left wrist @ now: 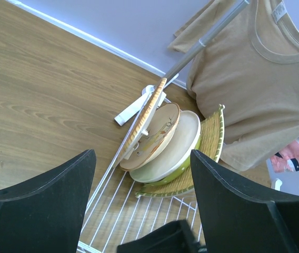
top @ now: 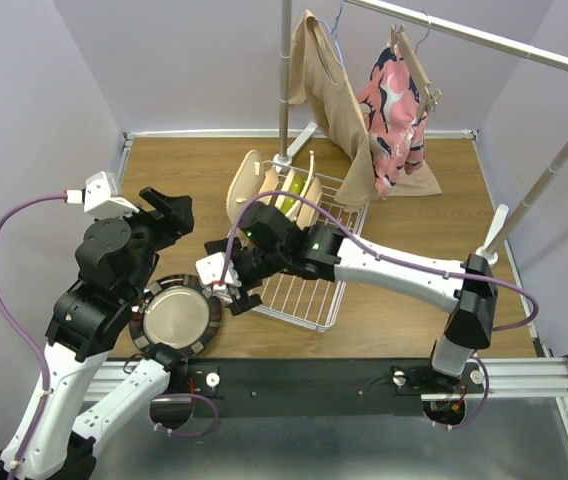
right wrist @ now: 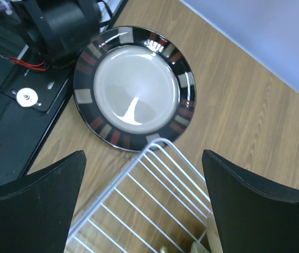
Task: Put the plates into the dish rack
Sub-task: Grab a plate with the right arm
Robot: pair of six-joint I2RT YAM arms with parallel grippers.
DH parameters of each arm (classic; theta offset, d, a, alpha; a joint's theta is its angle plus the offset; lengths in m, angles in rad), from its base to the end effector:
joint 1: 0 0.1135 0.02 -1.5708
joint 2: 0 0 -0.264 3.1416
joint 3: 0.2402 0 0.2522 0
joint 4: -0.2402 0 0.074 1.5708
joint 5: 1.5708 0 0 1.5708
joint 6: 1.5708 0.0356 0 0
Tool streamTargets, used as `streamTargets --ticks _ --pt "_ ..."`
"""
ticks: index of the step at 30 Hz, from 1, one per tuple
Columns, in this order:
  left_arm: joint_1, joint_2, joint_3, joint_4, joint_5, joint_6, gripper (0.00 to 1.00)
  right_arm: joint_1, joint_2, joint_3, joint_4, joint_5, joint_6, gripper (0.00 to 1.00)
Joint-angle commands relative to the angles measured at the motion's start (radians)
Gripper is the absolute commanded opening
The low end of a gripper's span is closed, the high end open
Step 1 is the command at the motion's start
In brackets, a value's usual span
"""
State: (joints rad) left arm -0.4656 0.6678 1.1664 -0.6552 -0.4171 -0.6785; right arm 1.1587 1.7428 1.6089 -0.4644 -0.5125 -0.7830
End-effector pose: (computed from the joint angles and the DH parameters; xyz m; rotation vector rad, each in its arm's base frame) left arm 0.0998 -0.0340 0.4302 -0.4893 1.6680 -0.4869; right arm 0.1453 0.3760 0.3412 -1.9528 0.9732 0.7696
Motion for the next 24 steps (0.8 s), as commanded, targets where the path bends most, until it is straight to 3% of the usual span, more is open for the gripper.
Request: streamTargets --ticks 1,10,24 --pt "0.005 -0.016 0.004 -0.024 -0.043 -0.016 0.81 0.073 0.078 0.043 -0.017 0.129 -0.033 1.0" --pt "0.005 -0.023 0.041 -0.064 -0.127 -0.069 0.81 0.15 0.143 0.0 0.009 0.216 -0.047 0.97" --pt "0.005 -0.042 0.039 -0.077 -0.15 -0.113 0.81 0.28 0.17 -0.274 0.389 0.466 -0.147 0.97"
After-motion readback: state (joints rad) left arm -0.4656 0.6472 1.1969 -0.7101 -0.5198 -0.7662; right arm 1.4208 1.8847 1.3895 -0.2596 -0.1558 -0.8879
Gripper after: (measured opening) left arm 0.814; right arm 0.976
